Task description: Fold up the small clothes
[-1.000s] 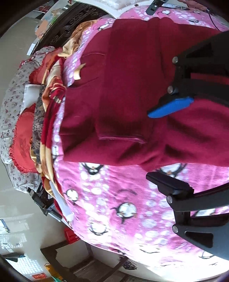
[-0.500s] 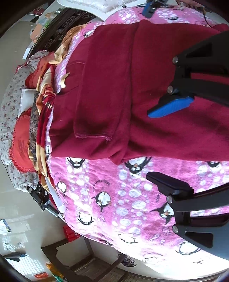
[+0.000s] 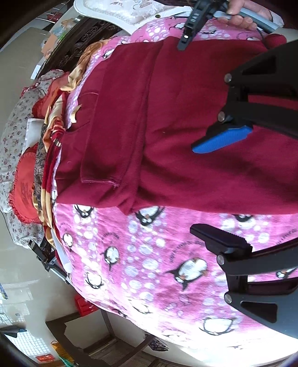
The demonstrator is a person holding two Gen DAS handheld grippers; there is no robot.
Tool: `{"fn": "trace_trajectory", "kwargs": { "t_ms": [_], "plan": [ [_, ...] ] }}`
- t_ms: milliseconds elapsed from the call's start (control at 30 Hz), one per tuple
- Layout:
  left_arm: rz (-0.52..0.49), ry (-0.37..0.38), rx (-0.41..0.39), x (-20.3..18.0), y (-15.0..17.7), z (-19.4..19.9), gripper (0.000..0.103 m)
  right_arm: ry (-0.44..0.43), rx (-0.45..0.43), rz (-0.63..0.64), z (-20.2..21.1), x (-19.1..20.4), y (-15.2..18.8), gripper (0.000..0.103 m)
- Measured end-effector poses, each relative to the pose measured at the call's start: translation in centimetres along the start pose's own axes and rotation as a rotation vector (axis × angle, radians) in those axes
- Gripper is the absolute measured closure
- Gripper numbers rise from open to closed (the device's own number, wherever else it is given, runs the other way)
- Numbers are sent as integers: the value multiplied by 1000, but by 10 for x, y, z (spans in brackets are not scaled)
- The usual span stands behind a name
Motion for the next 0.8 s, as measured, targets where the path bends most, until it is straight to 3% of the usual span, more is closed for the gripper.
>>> {"fn": "trace_trajectory", "kwargs": {
  "t_ms": [133, 233, 367, 500, 700, 800],
  "plan": [
    [14, -12, -3, 12, 16, 13, 35, -20, -69, 5, 26, -1, 1, 103],
    [42, -4, 9, 20, 29, 16, 35, 74, -98, 86, 39, 0, 6, 103],
    [45, -3, 36, 22, 45, 16, 35, 180, -57, 106, 33, -12, 9, 103],
    [53, 14, 34, 25, 59, 27, 35, -24, 20, 75, 73, -9, 17, 103],
    [58, 69, 64, 23, 84, 37, 34, -65, 181, 235, 120, -1, 58, 94],
    [59, 93, 85, 18, 100, 41, 33, -101, 193, 237, 130, -6, 87, 81]
  ]
}}
Point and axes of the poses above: each gripper's, at about its wrist camera, not at the fingertips, and z roughly against the way its jaws point, x to its left, y to its underside, the point moved 5 cm from there along -z, roughly the way its jaws point, and after that the axes turned 10 degrees about -z, right-handed, at the moved point
